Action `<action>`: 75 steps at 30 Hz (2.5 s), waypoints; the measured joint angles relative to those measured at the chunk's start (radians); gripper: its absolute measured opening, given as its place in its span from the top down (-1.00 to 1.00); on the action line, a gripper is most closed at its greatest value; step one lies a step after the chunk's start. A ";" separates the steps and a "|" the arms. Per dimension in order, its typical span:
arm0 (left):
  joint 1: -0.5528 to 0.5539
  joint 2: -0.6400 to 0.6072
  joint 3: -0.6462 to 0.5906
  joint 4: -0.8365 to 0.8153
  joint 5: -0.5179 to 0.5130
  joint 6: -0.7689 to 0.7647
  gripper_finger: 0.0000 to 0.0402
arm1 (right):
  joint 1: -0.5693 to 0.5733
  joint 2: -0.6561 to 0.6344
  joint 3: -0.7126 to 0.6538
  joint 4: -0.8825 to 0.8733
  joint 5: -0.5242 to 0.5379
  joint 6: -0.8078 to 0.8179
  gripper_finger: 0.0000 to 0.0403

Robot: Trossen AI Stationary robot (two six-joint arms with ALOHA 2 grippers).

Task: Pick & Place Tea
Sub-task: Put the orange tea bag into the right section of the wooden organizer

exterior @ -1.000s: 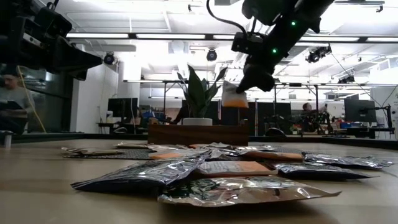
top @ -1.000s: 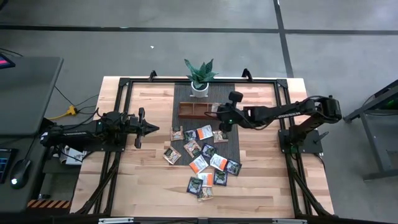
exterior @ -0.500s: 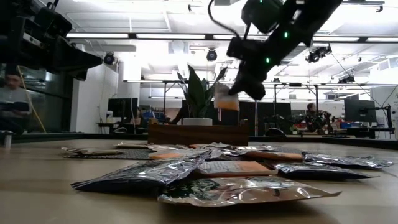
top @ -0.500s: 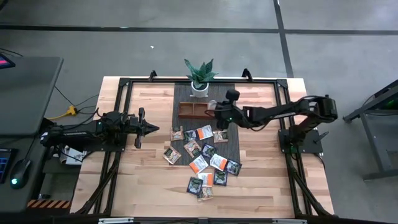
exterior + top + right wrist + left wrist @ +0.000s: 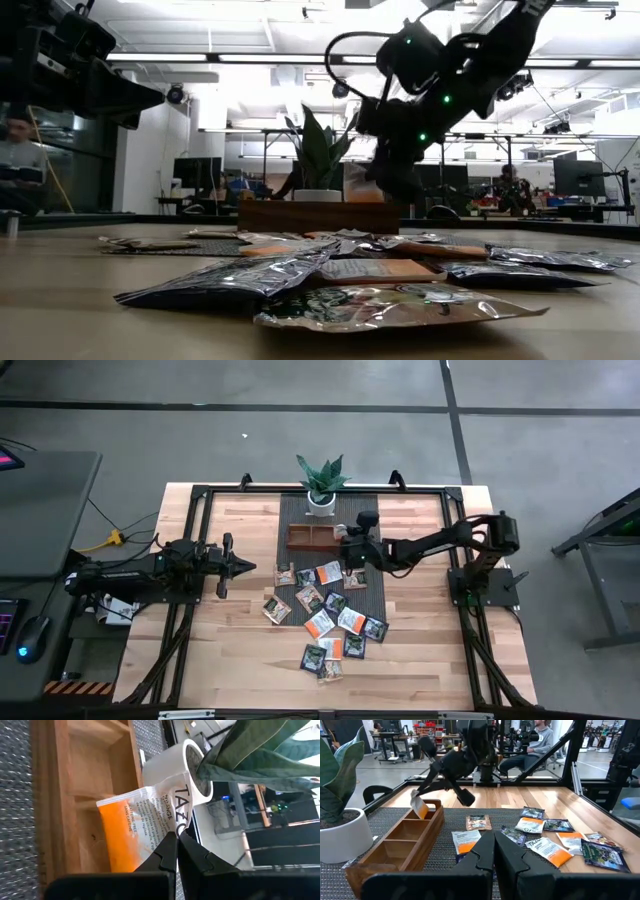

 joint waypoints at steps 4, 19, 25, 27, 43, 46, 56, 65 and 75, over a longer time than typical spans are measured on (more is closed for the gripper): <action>0.000 0.000 0.000 0.000 0.000 0.000 1.00 | 0.000 0.027 0.000 0.011 0.052 0.000 1.00; 0.000 0.000 0.000 0.000 0.000 0.000 1.00 | -0.043 0.033 0.000 -0.017 0.021 0.096 0.89; 0.000 0.000 0.000 0.000 0.000 0.000 1.00 | -0.046 0.033 0.000 -0.023 0.012 0.102 0.66; 0.000 0.000 0.000 0.000 0.000 0.000 1.00 | -0.046 0.033 0.000 -0.023 0.009 0.101 0.57; 0.000 0.000 0.000 0.000 0.001 0.000 1.00 | -0.009 -0.015 0.002 -0.057 -0.039 0.097 0.18; 0.000 0.000 0.000 0.000 0.001 0.000 1.00 | 0.005 -0.064 0.002 -0.096 -0.077 0.130 0.18; 0.000 0.000 0.000 0.000 0.001 0.000 1.00 | 0.013 -0.274 0.002 -0.359 -0.636 0.251 0.17; 0.000 0.000 0.000 0.000 0.000 0.000 1.00 | 0.069 -0.288 0.011 -0.476 -0.911 0.222 0.19; 0.000 0.000 0.000 0.000 0.000 0.000 1.00 | 0.164 -0.220 0.191 -0.623 -0.918 0.148 0.19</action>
